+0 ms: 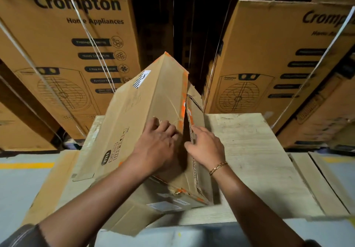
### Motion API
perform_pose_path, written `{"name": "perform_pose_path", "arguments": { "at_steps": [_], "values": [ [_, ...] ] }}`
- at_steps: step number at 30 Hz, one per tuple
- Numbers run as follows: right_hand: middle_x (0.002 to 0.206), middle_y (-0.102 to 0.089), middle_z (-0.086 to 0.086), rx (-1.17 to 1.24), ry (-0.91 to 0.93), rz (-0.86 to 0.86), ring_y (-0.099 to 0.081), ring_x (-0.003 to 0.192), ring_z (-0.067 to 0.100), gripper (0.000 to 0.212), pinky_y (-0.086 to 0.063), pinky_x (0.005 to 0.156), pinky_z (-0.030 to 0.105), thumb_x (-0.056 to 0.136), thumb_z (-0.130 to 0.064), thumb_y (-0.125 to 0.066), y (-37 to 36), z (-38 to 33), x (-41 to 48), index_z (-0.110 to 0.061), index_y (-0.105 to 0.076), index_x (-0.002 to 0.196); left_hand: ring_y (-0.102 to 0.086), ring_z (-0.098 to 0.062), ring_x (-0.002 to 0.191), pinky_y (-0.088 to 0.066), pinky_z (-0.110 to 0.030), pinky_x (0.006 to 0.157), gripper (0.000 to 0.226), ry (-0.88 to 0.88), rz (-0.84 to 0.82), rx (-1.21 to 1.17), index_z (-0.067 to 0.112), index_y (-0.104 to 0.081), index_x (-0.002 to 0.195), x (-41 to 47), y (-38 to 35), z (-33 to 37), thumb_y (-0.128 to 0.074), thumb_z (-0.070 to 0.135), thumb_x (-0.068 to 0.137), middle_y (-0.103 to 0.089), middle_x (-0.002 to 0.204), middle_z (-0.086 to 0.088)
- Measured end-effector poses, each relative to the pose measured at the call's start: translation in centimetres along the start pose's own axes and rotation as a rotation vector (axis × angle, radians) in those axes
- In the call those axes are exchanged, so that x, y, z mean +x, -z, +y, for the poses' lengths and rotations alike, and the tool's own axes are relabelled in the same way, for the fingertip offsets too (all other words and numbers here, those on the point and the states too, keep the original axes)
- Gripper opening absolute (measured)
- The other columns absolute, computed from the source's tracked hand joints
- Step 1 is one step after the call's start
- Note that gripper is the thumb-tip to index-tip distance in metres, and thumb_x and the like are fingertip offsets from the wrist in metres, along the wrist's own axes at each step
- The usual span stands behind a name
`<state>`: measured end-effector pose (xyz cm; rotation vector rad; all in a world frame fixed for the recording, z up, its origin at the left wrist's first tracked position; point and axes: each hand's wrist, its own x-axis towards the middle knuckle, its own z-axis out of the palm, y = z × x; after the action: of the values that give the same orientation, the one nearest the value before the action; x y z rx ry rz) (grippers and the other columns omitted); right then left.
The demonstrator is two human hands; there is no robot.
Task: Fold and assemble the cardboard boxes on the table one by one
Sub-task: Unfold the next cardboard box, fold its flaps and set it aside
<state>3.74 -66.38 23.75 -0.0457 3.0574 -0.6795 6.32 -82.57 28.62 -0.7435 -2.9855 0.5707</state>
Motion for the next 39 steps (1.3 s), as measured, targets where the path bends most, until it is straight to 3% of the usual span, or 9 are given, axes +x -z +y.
{"name": "perform_pose_path", "arguments": {
  "at_steps": [3, 8, 13, 16, 19, 23, 28, 34, 39],
  "values": [
    [0.149, -0.048, -0.012, 0.072, -0.011, 0.019, -0.057, 0.121, 0.020, 0.067, -0.049, 0.088, 0.031, 0.083, -0.044, -0.059, 0.6, 1.2, 0.1, -0.030, -0.047, 0.148, -0.047, -0.026, 0.121, -0.021, -0.052, 0.098, 0.057, -0.013, 0.092, -0.004, 0.022, -0.057, 0.129, 0.2, -0.3, -0.6, -0.024, 0.055, 0.097, -0.054, 0.124, -0.003],
    [0.144, -0.053, -0.014, 0.129, -0.018, 0.064, -0.062, 0.113, 0.017, 0.069, -0.054, 0.085, 0.032, 0.077, -0.045, -0.060, 0.9, 1.0, 0.0, -0.031, -0.053, 0.143, -0.047, -0.027, 0.116, -0.030, -0.051, 0.097, 0.065, 0.072, 0.099, -0.027, 0.020, -0.056, 0.126, 1.1, -0.4, -1.0, -0.032, 0.071, 0.094, -0.056, 0.122, -0.006],
    [0.142, -0.057, -0.014, 0.121, -0.014, 0.100, -0.065, 0.109, 0.018, 0.068, -0.056, 0.085, 0.035, 0.074, -0.046, -0.061, 1.5, 1.0, 0.3, -0.032, -0.057, 0.140, -0.047, -0.026, 0.116, -0.031, -0.050, 0.096, 0.060, 0.056, 0.143, -0.060, 0.019, -0.055, 0.123, 1.4, -0.1, -1.5, -0.032, 0.067, 0.094, -0.055, 0.124, -0.005],
    [0.130, -0.066, -0.009, 0.090, 0.015, 0.154, -0.068, 0.090, 0.021, 0.064, -0.058, 0.075, 0.033, 0.074, -0.043, -0.062, 3.5, 0.7, 0.9, -0.030, -0.061, 0.136, -0.046, -0.021, 0.111, -0.031, -0.049, 0.095, 0.065, 0.076, 0.198, -0.158, 0.021, -0.055, 0.117, 1.1, -0.5, -3.6, -0.013, 0.063, 0.093, -0.054, 0.119, 0.000],
    [0.117, -0.072, -0.005, 0.040, 0.077, 0.259, -0.066, 0.077, 0.022, 0.055, -0.058, 0.065, 0.033, 0.073, -0.045, -0.059, 6.4, -0.9, 1.4, -0.029, -0.068, 0.124, -0.045, -0.019, 0.105, -0.033, -0.048, 0.091, 0.058, 0.134, 0.298, -0.315, 0.022, -0.056, 0.113, 0.4, -2.3, -5.1, -0.017, 0.061, 0.096, -0.057, 0.115, 0.001],
    [0.100, -0.065, -0.008, -0.109, 0.206, 0.225, -0.059, 0.086, 0.022, 0.046, -0.050, 0.066, 0.031, 0.074, -0.054, -0.052, 6.8, -4.0, 2.1, -0.031, -0.070, 0.110, -0.045, -0.018, 0.103, -0.033, -0.047, 0.092, 0.052, 0.235, 0.350, -0.418, 0.025, -0.057, 0.110, 0.2, -4.0, -4.8, -0.026, 0.065, 0.097, -0.058, 0.110, 0.003],
    [0.119, -0.062, -0.009, -0.133, 0.192, 0.179, -0.053, 0.108, 0.023, 0.053, -0.052, 0.081, 0.037, 0.072, -0.057, -0.056, 4.6, -4.6, 3.4, -0.034, -0.065, 0.120, -0.048, -0.020, 0.100, -0.034, -0.046, 0.092, 0.049, 0.260, 0.396, -0.458, 0.024, -0.056, 0.106, 1.2, -4.0, -4.6, -0.030, 0.064, 0.097, -0.056, 0.105, 0.002],
    [0.121, -0.063, -0.015, -0.004, 0.154, 0.200, -0.056, 0.107, 0.019, 0.056, -0.049, 0.078, 0.031, 0.072, -0.057, -0.061, 4.9, -3.9, 5.0, -0.037, -0.067, 0.125, -0.044, -0.020, 0.094, -0.034, -0.042, 0.090, 0.029, 0.184, 0.679, -0.525, 0.017, -0.058, 0.103, 0.8, -3.3, -3.7, -0.046, 0.044, 0.098, -0.053, 0.100, 0.001],
    [0.121, -0.063, -0.018, 0.113, 0.160, 0.189, -0.059, 0.103, 0.014, 0.057, -0.050, 0.076, 0.029, 0.072, -0.057, -0.064, 5.5, -3.7, 5.4, -0.038, -0.068, 0.125, -0.048, -0.023, 0.094, -0.033, -0.041, 0.088, 0.027, 0.214, 0.820, -0.616, 0.013, -0.064, 0.099, -1.4, -6.6, -2.7, -0.051, 0.037, 0.097, -0.057, 0.099, -0.002]
  ]
}}
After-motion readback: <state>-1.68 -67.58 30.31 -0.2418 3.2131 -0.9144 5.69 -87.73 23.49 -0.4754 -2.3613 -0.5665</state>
